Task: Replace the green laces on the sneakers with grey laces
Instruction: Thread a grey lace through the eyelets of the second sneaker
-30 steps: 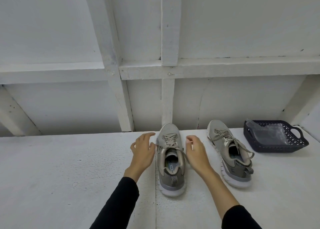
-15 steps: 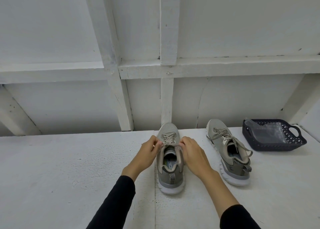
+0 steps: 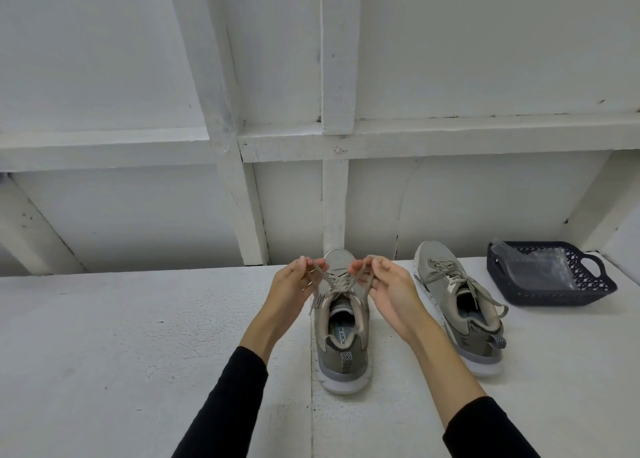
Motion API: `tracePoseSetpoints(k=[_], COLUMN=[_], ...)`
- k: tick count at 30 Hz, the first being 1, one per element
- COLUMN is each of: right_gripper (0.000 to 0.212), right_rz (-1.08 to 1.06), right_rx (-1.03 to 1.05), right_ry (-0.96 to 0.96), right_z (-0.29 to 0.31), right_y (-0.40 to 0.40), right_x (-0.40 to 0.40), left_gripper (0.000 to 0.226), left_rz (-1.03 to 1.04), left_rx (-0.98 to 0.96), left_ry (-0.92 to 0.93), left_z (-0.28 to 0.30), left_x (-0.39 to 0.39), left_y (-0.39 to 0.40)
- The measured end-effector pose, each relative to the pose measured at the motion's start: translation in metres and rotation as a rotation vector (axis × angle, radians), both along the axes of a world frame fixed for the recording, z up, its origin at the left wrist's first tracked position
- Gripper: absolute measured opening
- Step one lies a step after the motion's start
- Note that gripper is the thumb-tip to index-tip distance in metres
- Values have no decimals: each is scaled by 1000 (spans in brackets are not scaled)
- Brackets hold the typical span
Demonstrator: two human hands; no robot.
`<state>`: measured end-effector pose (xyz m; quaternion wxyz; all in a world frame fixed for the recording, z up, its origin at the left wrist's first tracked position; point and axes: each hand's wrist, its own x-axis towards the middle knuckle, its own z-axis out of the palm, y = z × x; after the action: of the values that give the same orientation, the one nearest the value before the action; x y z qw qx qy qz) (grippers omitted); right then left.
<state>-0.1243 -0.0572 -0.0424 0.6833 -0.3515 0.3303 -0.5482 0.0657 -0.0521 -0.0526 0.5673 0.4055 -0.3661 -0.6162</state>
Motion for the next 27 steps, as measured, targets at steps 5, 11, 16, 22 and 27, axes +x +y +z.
tracePoseSetpoints(k=[5,11,16,22,27], right_gripper=[19,16,11,8,13], right_rz=[-122,-203,-168,-146,-102], right_rx=[55,62,95,106,84], right_ry=[42,185,318,364,347], right_z=[-5,-17,-19,-28,-29], right_y=[-8,-11,-13,-16,-13], right_x=[19,19,21,21,21], left_gripper=[21,22,14,20,22], left_rz=[98,135,-59,-32,-2], left_rx=[8,-78,-144,-105,-115], left_ry=[78,-323,-426,-411,-465], left_z=[-2,-11,-14,-12,-17], left_x=[-27,-27,-24,-21,-24], left_y=[-7,-13,-10,-12,-16])
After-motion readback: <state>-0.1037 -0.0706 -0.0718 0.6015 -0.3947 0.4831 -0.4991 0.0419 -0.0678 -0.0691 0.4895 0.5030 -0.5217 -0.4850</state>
